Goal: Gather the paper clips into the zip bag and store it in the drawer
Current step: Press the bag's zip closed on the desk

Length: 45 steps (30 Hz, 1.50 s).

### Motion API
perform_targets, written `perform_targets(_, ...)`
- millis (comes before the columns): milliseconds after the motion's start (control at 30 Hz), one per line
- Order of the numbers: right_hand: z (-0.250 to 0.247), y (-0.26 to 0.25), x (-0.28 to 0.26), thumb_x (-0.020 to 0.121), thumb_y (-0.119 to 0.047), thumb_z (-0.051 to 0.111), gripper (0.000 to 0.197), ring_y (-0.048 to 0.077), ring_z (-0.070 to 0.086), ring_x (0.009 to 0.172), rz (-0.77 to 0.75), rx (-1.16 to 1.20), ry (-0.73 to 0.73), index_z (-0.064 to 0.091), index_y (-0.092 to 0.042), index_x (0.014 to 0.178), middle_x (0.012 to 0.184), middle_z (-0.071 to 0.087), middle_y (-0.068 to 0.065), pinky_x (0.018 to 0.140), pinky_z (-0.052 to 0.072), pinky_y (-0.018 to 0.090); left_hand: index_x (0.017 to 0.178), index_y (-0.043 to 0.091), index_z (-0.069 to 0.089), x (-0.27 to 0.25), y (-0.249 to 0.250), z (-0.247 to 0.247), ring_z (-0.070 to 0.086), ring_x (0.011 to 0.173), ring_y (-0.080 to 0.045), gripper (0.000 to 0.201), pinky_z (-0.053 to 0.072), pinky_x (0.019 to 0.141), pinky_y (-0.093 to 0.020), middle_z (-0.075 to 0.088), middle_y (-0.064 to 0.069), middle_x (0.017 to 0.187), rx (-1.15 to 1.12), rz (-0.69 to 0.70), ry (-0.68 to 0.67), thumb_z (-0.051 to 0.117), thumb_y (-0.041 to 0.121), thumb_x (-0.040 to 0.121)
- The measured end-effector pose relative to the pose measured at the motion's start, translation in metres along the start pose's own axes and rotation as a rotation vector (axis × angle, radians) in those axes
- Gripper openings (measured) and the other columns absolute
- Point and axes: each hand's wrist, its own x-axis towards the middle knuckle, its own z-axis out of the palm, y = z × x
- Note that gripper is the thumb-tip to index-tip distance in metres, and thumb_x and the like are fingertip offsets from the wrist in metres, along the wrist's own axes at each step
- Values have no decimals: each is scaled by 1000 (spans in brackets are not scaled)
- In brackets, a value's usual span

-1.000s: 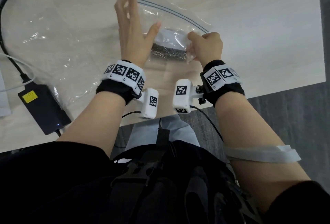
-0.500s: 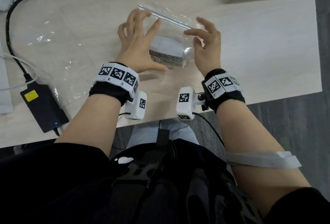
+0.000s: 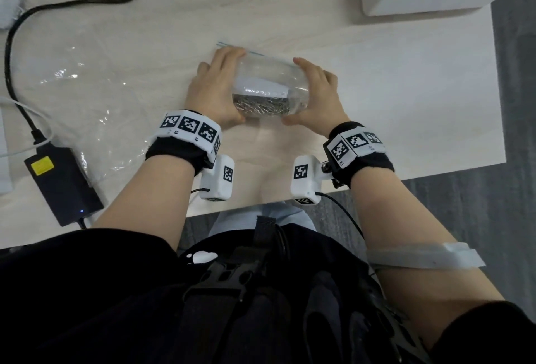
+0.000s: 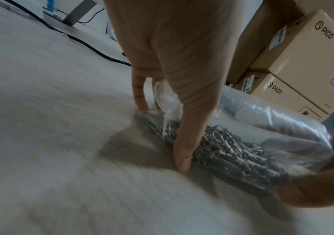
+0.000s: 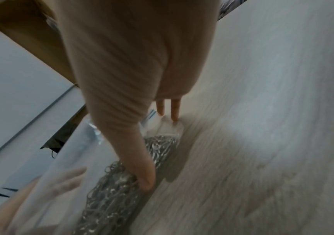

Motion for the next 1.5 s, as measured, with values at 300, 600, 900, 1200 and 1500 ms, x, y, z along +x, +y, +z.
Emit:
perform_targets(300,-12,-15,39,61,-23,80,77,27,52,110,215,141,209,47,-18,131,126,55,2,92,45,33,136,24,35,47,3,-33,53,114,-32,94,42,97,-44,41,-1,137,-3,-55,-37,82,35,55)
perform_targets(600,-41,-29,100,63,-18,71,72,31,60,104,235,282,320,47,-13,131,124,56,9,91,50,45,131,23,39,114,23,-55,53,113,-27,86,43,93,-37,45,-3,132,-110,-83,54,82,35,57)
perform_targets(900,-89,-24,165,65,-17,70,65,29,60,104,245,220,367,49,-7,125,118,58,13,93,50,43,134,24,38,189,59,-68,47,121,-24,85,37,102,-37,41,-2,138,-166,-127,93,81,27,60)
perform_targets(1200,-98,-16,170,73,-1,64,73,27,51,115,213,185,357,32,-1,138,128,52,16,94,40,26,132,26,38,209,69,-64,50,119,-22,89,43,95,-35,35,1,140,-173,-108,139,83,30,55)
perform_targets(1500,-83,-21,145,77,-4,65,81,25,34,135,287,201,364,21,0,144,146,37,13,114,26,31,148,27,-3,174,60,-70,39,133,-27,129,38,104,-44,0,-6,158,-203,-140,74,88,27,56)
